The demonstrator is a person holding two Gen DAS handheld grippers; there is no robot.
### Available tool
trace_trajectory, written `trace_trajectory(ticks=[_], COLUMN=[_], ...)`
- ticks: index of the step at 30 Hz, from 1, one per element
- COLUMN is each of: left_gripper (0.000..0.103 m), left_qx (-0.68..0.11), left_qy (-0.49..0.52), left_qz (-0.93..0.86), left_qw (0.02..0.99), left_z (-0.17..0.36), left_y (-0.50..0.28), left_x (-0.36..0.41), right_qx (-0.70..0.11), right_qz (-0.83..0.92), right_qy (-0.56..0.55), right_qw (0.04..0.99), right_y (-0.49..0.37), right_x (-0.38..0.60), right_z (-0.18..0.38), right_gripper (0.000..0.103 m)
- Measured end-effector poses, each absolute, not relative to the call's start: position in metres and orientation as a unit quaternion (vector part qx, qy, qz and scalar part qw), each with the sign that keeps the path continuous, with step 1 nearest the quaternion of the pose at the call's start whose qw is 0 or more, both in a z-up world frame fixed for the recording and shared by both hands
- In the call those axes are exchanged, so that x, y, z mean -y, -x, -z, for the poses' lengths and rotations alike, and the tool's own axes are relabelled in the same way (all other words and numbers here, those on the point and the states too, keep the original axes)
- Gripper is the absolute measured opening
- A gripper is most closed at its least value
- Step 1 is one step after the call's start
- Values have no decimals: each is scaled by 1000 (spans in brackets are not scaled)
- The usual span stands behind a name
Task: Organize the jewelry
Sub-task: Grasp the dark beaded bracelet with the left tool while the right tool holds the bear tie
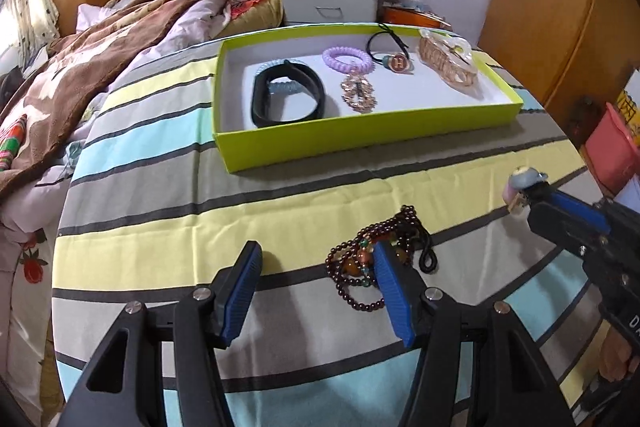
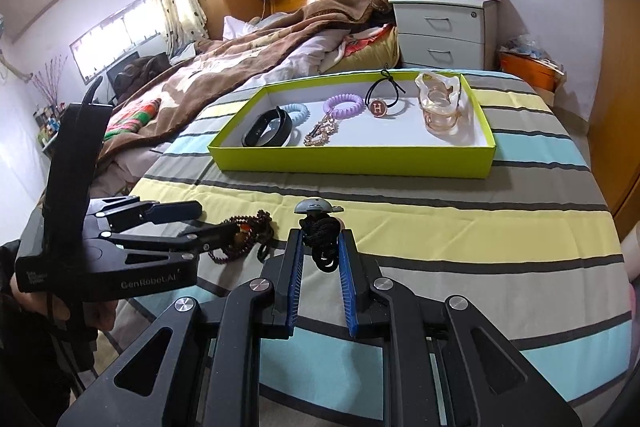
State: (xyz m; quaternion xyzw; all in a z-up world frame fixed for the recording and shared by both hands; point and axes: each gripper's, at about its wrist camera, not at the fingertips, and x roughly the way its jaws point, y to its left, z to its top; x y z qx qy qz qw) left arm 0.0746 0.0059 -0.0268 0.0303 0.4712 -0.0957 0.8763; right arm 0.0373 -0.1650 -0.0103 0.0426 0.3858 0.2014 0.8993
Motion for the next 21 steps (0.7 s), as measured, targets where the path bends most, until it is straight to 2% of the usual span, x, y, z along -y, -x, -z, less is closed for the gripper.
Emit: trace_trajectory(ticks=[10,12,17,21], left_gripper=[60,56,27,15], left_qx=[-470,-470,-466,-462], left_qy=[-60,-64,-74,-83], left_qz=[97,99,121,127], left_qw=[875,875,873,874], left_z=[29,28,26,26], left_y=[-80,-80,-75,-72], left_x=[5,6,16,23], right_qx=[-384,-384,-383,-382], right_qz=[-202,-202,-202,-199], right_qy=[-53,-55,-64,-67], right_qw=[900,899,899,900], right_y=[-35,-35,-35,-34], right_x=[169,170,174,177], right_z=[11,11,11,11], right_gripper=[18,18,18,18])
